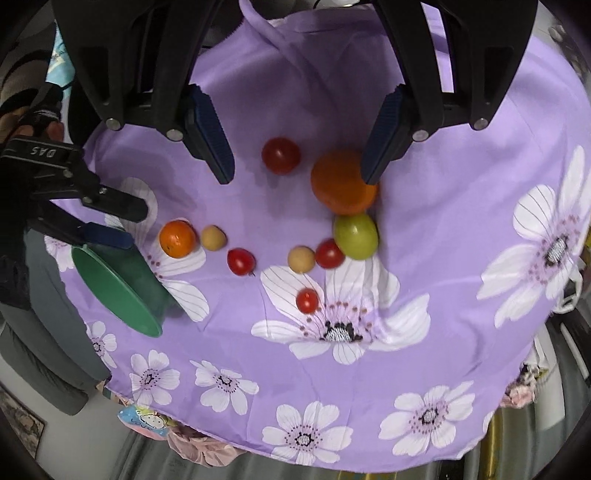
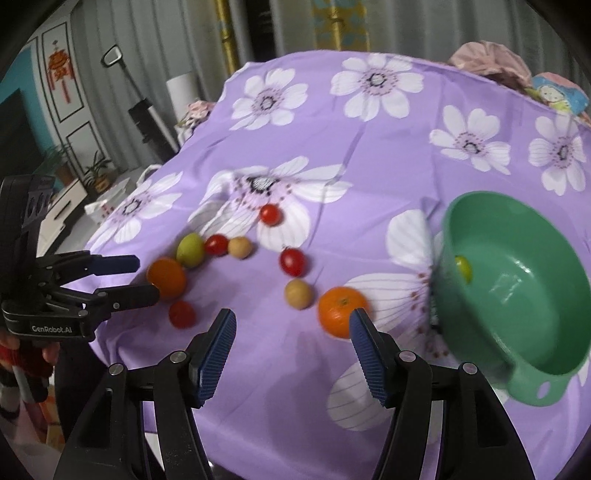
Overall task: Organize fruits
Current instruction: 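Move the left tool back toward the large orange on the cloth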
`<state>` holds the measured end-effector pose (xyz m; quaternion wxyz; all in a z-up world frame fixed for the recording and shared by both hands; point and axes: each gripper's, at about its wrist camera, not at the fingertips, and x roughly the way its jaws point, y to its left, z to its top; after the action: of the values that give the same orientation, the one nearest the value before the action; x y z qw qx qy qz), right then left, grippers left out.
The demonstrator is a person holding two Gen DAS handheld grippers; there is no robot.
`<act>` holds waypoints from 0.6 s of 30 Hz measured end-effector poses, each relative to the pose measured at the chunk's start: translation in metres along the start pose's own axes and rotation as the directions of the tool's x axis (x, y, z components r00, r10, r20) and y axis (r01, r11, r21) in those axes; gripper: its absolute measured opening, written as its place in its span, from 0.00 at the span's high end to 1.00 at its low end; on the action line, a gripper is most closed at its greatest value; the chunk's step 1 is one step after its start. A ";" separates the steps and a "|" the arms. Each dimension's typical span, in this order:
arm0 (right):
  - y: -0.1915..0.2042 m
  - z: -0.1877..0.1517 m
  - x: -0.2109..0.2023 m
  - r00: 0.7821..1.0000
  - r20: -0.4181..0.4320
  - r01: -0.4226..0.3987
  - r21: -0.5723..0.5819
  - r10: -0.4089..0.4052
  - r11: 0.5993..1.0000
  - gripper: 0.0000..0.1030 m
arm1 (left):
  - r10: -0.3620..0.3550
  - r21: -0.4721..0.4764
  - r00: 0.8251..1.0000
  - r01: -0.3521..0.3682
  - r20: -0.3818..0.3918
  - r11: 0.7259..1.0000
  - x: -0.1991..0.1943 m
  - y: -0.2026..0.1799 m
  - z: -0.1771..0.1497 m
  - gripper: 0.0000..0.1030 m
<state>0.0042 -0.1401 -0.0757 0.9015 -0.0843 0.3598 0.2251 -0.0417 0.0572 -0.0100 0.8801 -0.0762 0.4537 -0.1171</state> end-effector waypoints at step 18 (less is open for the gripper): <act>0.049 -0.001 0.037 0.975 -0.084 -0.212 -0.069 0.206 0.975 0.38 | 0.025 -0.001 1.000 -0.025 0.009 1.000 0.003 0.016 0.006 0.36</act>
<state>0.0043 -0.0842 -0.1019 0.8545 -0.0895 0.3920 0.3290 -0.0327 0.0718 -0.0128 0.8836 -0.0716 0.4506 -0.1055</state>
